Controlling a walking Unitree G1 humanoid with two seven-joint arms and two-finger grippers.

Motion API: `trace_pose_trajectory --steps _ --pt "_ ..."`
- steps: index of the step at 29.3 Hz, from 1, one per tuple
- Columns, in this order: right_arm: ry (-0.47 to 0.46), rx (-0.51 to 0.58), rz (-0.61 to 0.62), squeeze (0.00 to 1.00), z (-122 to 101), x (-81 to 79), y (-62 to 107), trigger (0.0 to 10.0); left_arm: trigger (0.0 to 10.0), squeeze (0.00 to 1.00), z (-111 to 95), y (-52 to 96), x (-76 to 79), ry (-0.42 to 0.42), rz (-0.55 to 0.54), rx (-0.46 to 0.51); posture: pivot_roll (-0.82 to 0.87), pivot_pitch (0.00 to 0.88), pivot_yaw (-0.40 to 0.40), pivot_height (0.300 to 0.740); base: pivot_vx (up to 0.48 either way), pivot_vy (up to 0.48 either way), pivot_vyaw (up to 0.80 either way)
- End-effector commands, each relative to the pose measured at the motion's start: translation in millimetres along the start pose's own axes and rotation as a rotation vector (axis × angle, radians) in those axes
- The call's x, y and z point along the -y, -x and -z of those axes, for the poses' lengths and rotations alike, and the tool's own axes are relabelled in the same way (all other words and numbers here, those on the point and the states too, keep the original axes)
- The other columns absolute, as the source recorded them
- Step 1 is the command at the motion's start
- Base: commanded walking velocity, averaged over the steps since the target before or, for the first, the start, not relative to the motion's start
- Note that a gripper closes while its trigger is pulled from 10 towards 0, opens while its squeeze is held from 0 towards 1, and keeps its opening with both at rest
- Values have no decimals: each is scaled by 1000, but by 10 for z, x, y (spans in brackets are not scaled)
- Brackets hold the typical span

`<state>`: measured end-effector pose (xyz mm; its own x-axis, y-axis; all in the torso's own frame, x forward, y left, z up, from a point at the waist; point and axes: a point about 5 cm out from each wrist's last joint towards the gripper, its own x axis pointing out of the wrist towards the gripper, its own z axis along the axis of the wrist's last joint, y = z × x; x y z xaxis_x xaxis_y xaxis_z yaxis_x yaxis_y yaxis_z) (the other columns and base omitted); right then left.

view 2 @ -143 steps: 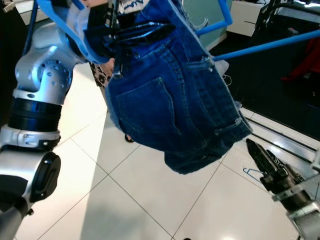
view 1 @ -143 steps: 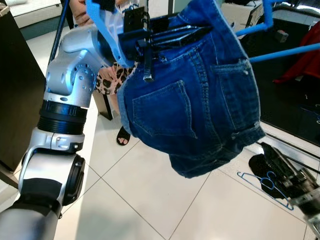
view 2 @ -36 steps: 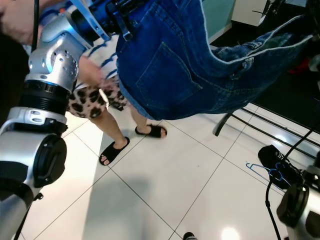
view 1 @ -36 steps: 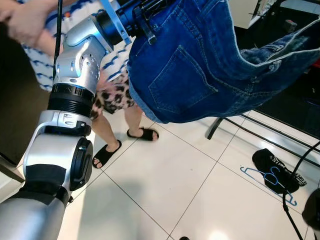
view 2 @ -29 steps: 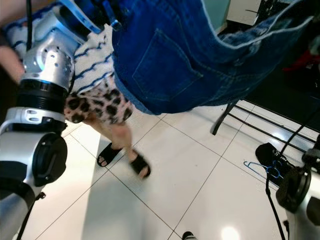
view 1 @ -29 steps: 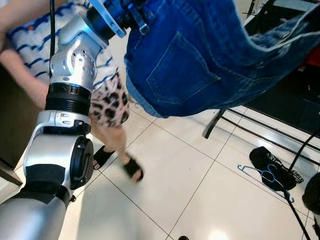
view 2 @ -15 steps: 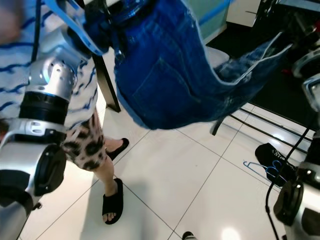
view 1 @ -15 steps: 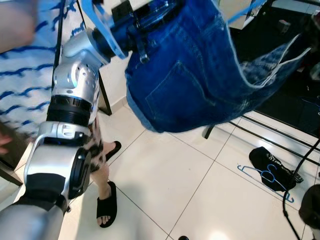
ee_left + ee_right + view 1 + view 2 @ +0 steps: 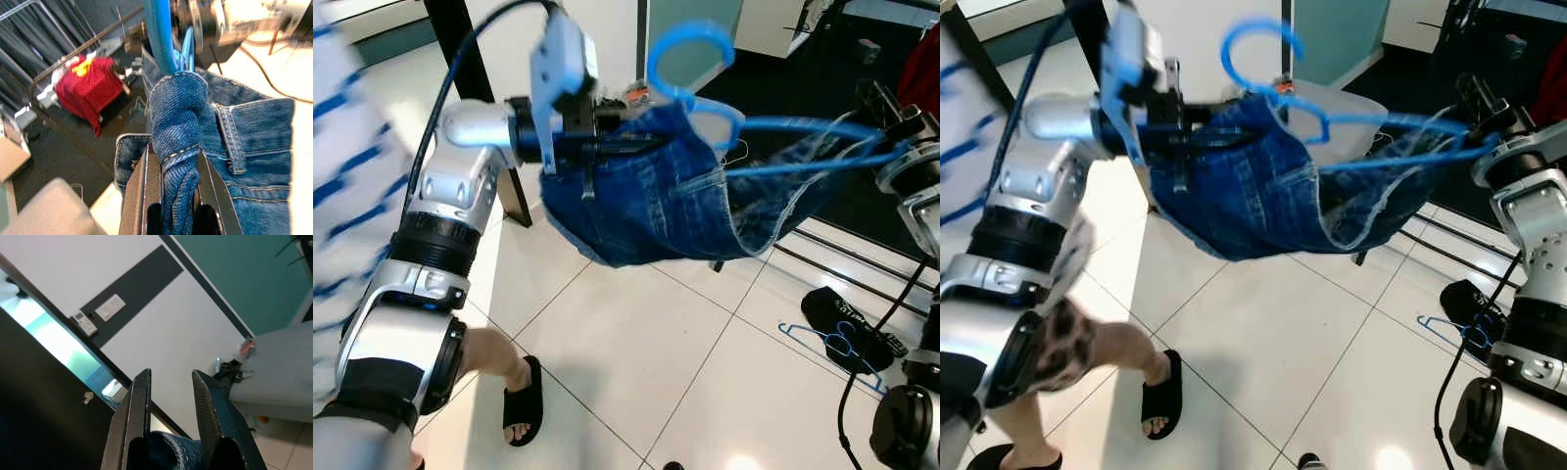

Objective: Hang hanger

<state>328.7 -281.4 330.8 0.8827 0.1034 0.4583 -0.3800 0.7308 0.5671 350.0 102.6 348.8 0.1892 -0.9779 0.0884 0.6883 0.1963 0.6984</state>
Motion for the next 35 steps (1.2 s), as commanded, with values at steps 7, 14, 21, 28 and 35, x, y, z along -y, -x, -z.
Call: trace_pose_trajectory --steps 7,14,21,28,35 --pt "9 53 -102 0 -83 -135 88 0 10000 0 60 139 -94 -32 -111 -111 1 184 43 740 0 0 0" --pt "45 9 -95 0 -6 -119 195 0 10000 0 -83 290 -229 37 -236 14 0 200 38 740 0 0 0" --pt "60 -5 -82 0 15 -91 242 0 10000 0 -114 365 -236 50 -243 48 0 198 38 740 0 0 0" --pt "80 -11 -64 0 -1 -55 269 0 10000 0 -129 403 -185 56 -194 57 -3 199 34 740 0 0 0" --pt "88 5 -60 0 -63 -63 263 0 10000 0 -107 390 -59 64 -82 28 0 202 33 740 0 0 0"
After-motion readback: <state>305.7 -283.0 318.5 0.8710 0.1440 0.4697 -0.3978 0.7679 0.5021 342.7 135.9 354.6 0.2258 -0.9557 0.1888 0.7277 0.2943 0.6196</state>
